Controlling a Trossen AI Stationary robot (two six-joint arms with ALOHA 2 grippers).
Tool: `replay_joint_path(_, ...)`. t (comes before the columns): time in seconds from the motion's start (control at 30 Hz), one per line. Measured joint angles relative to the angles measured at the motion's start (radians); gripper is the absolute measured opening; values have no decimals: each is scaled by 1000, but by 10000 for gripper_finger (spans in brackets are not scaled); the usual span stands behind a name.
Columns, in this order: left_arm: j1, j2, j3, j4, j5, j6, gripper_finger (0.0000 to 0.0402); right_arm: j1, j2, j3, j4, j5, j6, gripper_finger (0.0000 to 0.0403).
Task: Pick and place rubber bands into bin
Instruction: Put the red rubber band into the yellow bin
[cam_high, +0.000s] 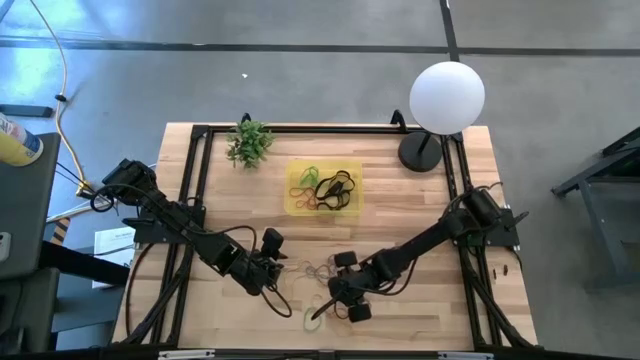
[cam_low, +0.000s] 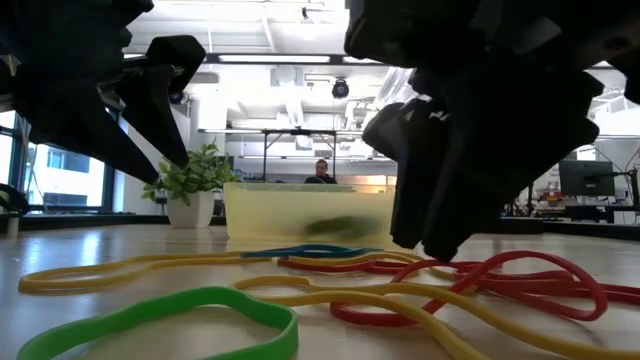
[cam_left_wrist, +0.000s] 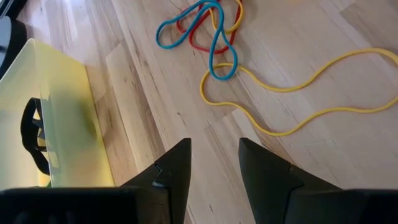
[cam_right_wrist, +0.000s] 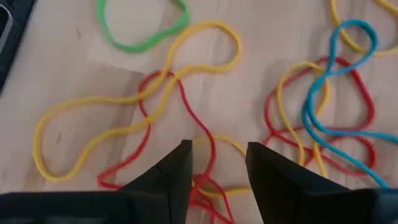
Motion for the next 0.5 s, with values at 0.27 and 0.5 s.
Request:
replay_joint_path(0.27,0,0,0,-2,0,0,122,0,19,0,5,-19,11,126)
replay_joint_path(0.5,0,0,0,-2,0,0,122,0,19,0,3,-36,9,95)
